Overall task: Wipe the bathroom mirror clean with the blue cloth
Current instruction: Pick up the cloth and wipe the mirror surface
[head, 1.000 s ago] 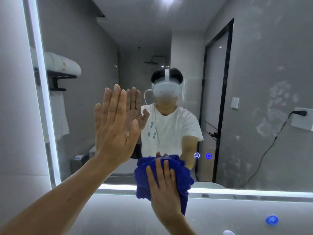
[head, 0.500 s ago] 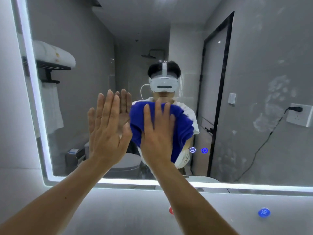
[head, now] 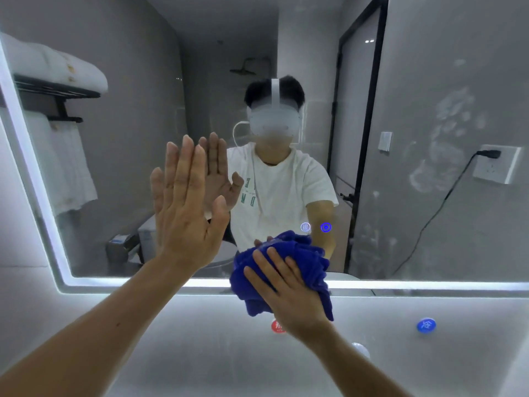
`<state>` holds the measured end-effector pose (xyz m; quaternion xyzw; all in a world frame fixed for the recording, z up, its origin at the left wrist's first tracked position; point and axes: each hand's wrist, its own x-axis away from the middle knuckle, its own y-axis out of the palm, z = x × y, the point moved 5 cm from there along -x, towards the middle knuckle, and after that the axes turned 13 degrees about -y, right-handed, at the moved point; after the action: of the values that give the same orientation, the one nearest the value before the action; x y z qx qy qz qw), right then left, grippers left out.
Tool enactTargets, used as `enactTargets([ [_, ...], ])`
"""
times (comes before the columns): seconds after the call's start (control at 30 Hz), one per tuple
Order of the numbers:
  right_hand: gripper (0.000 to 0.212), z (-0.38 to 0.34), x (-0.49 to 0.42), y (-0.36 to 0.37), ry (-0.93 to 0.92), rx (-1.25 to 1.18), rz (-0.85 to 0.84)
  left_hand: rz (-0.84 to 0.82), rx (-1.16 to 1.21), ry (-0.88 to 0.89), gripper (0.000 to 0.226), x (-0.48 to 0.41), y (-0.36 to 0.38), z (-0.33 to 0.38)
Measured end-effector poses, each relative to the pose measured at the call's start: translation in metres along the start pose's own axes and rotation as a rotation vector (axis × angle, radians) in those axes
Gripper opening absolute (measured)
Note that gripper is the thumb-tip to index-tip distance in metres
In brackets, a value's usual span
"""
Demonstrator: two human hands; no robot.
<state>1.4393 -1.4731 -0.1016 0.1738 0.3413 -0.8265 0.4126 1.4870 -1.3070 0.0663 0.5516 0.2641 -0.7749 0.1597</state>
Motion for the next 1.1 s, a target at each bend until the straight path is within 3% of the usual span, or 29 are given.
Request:
enactTargets([
  [0.1,0.077,0.024,0.033,-0.005,0.040,0.038,-0.012,-0.006,-0.018,-0.002,0.067,0.004,0.000,0.003],
  [0.3,0.092,0.024,0.035,-0.011,0.201,-0.065,-0.044,-0.025,-0.057,-0.020,0.069,0.015,-0.003,-0.013],
  [0.47,0.068,-0.032,-0.045,-0.017,-0.047,-0.024,-0.083,-0.019,-0.094,-0.026,0.068,0.022,-0.019,-0.032],
  [0.7,0.066,-0.072,-0.107,-0.022,-0.143,-0.004,-0.165,0.006,-0.112,-0.046,0.068,0.025,-0.029,-0.047],
  [0.83,0.062,-0.053,-0.075,-0.015,-0.234,0.040,-0.139,-0.008,-0.123,-0.046,0.069,0.029,-0.020,-0.045],
  [1.0,0.063,-0.001,0.023,-0.009,-0.195,0.113,-0.109,-0.052,-0.082,-0.047,0.067,0.039,-0.004,-0.034],
  [1.1,0.078,0.040,0.068,-0.012,-0.116,0.093,-0.131,-0.066,-0.071,-0.039,0.066,0.045,0.008,-0.018],
])
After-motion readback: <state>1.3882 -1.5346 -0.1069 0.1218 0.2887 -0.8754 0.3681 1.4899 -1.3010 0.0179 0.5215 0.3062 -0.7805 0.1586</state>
